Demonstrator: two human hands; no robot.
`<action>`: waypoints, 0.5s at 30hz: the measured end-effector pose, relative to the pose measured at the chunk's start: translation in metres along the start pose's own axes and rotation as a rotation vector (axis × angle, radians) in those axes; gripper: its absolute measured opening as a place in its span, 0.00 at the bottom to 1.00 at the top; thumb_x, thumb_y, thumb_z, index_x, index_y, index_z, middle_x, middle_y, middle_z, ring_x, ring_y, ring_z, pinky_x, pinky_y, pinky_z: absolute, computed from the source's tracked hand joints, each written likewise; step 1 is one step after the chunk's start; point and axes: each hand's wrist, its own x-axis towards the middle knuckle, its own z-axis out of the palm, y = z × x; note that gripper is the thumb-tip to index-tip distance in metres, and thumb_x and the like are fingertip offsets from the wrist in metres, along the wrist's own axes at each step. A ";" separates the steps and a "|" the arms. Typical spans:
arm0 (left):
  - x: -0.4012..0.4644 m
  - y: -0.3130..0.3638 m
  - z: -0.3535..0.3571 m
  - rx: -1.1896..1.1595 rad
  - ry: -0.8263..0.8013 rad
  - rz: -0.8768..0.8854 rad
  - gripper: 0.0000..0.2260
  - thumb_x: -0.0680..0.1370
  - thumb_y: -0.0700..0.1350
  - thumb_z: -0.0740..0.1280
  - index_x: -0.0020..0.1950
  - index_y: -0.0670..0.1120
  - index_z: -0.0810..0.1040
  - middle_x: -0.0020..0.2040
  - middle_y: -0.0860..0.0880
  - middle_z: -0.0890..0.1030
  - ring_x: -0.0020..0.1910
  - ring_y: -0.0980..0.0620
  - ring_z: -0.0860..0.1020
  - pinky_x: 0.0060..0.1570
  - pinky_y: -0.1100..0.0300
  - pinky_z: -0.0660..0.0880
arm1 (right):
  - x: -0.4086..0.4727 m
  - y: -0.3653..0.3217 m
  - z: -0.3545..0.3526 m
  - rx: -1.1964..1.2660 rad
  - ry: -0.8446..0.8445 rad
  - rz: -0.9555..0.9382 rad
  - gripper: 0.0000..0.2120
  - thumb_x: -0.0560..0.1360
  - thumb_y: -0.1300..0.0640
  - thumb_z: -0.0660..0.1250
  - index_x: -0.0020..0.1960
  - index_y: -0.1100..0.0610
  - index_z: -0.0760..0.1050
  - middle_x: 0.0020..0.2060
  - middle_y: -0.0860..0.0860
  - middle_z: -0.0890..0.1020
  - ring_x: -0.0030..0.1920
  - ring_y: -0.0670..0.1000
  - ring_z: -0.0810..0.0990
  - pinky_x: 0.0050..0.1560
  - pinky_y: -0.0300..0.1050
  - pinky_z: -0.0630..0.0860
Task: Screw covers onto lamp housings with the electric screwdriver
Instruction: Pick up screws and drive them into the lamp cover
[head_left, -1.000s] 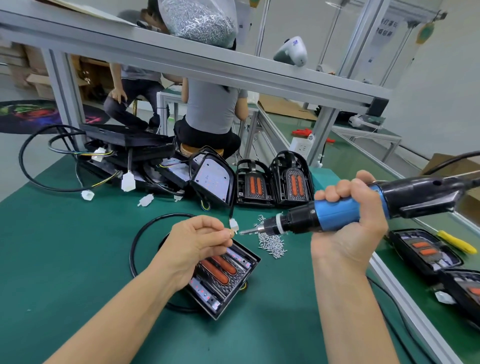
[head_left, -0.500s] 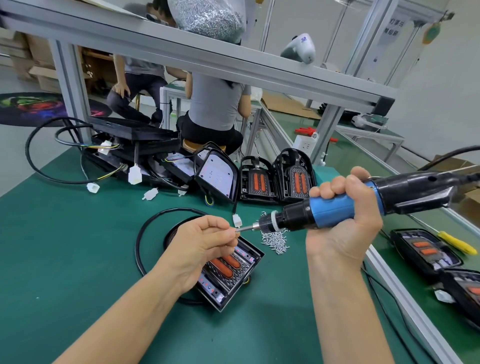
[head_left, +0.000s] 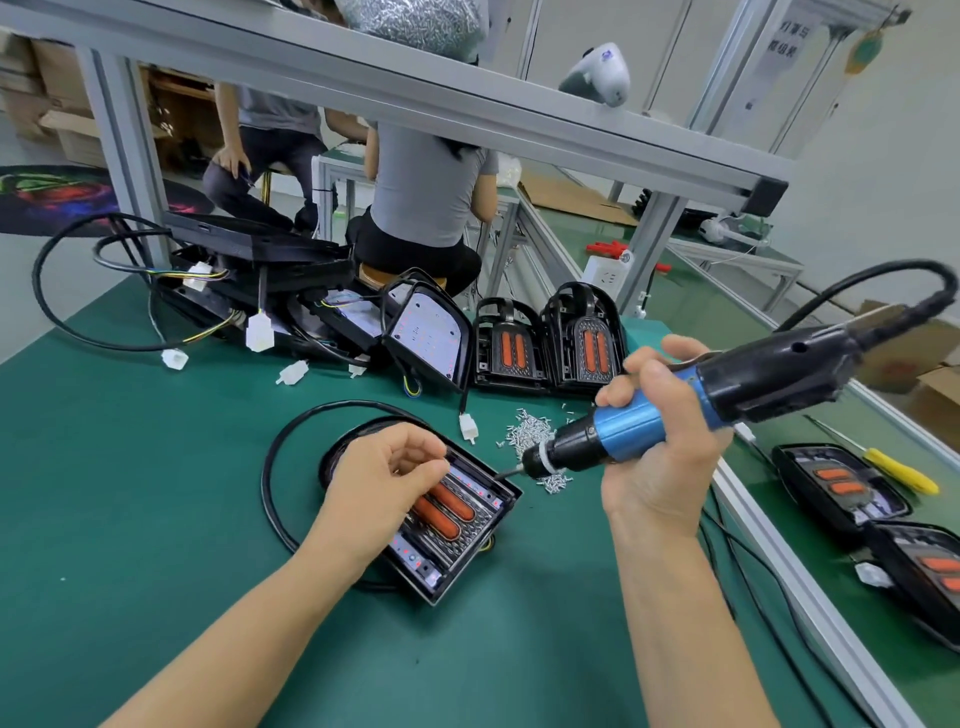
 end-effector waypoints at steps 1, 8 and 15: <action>-0.001 -0.001 0.002 0.003 -0.001 0.007 0.07 0.74 0.30 0.68 0.41 0.42 0.79 0.39 0.39 0.79 0.30 0.50 0.80 0.28 0.63 0.77 | -0.001 0.002 -0.003 -0.028 0.003 0.000 0.09 0.68 0.66 0.66 0.44 0.55 0.74 0.34 0.53 0.75 0.27 0.50 0.74 0.35 0.43 0.71; -0.003 -0.006 0.010 0.154 -0.041 0.072 0.10 0.75 0.32 0.66 0.41 0.46 0.78 0.36 0.43 0.80 0.27 0.49 0.81 0.26 0.57 0.78 | -0.002 0.013 -0.011 -0.058 0.053 0.025 0.12 0.67 0.68 0.66 0.36 0.50 0.77 0.36 0.53 0.72 0.26 0.50 0.73 0.32 0.42 0.71; -0.005 -0.008 0.017 0.350 -0.072 0.141 0.12 0.76 0.34 0.65 0.40 0.51 0.77 0.32 0.54 0.79 0.28 0.49 0.81 0.32 0.49 0.79 | -0.005 0.020 -0.012 -0.131 0.029 0.020 0.11 0.68 0.66 0.66 0.38 0.50 0.77 0.27 0.46 0.75 0.28 0.52 0.73 0.33 0.43 0.71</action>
